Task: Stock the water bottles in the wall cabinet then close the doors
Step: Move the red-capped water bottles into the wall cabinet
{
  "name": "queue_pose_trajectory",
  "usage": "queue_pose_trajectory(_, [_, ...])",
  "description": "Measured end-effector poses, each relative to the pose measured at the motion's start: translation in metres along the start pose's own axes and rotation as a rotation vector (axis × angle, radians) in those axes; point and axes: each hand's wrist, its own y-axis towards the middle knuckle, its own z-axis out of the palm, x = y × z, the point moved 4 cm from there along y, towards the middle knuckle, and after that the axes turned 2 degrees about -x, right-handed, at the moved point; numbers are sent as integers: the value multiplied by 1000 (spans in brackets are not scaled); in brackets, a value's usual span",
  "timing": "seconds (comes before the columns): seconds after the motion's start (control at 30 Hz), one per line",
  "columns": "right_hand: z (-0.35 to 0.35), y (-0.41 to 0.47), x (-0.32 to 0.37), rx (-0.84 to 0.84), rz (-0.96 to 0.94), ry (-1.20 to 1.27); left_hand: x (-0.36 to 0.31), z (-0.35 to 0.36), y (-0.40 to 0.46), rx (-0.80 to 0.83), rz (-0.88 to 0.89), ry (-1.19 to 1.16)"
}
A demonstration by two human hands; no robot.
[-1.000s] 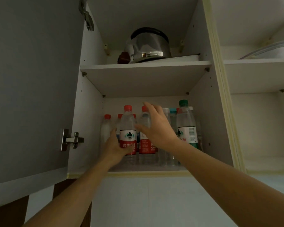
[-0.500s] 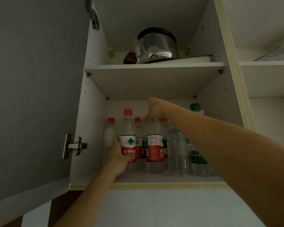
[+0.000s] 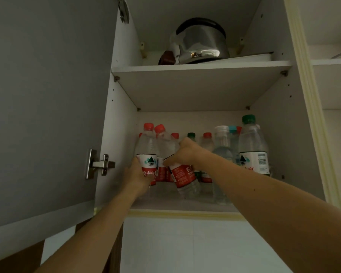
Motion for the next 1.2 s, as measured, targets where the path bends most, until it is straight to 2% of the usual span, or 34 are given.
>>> queue_pose_trajectory(0.17, [10, 13, 1, -33, 27, 342, 7, -17, 6, -44, -53, 213])
queue_pose_trajectory(0.3, [32, 20, 0, 21, 28, 377, 12, -21, 5, -105, -37, 350])
queue_pose_trajectory(0.43, [47, 28, -15, 19, 1, 532, 14, -21, 6, -107, -2, 446])
queue_pose_trajectory(0.53, [48, 32, -19, -14, -81, 375, 0, -23, 7, -98, 124, 597])
queue_pose_trajectory(0.63, [51, 33, -26, 57, -21, 231, -21, -23, 9, -96, 270, 828])
queue_pose_trajectory(0.7, [51, 32, -29, 117, 10, 181, -36, -21, 17, -6, 248, 986])
queue_pose_trajectory(0.8, [50, 31, -29, 159, 9, 154, -60, -26, 35, 137, 117, 1123])
queue_pose_trajectory(0.93, [52, 29, -30, 173, -29, 139, -69, -37, 54, 160, 135, 1429])
queue_pose_trajectory(1.03, [53, 28, -29, 139, -65, 122, -57, -35, 62, 195, 164, 1460])
queue_pose_trajectory(1.2, [57, 29, -28, 144, -86, 137, -49, -37, 75, 114, 261, 1404])
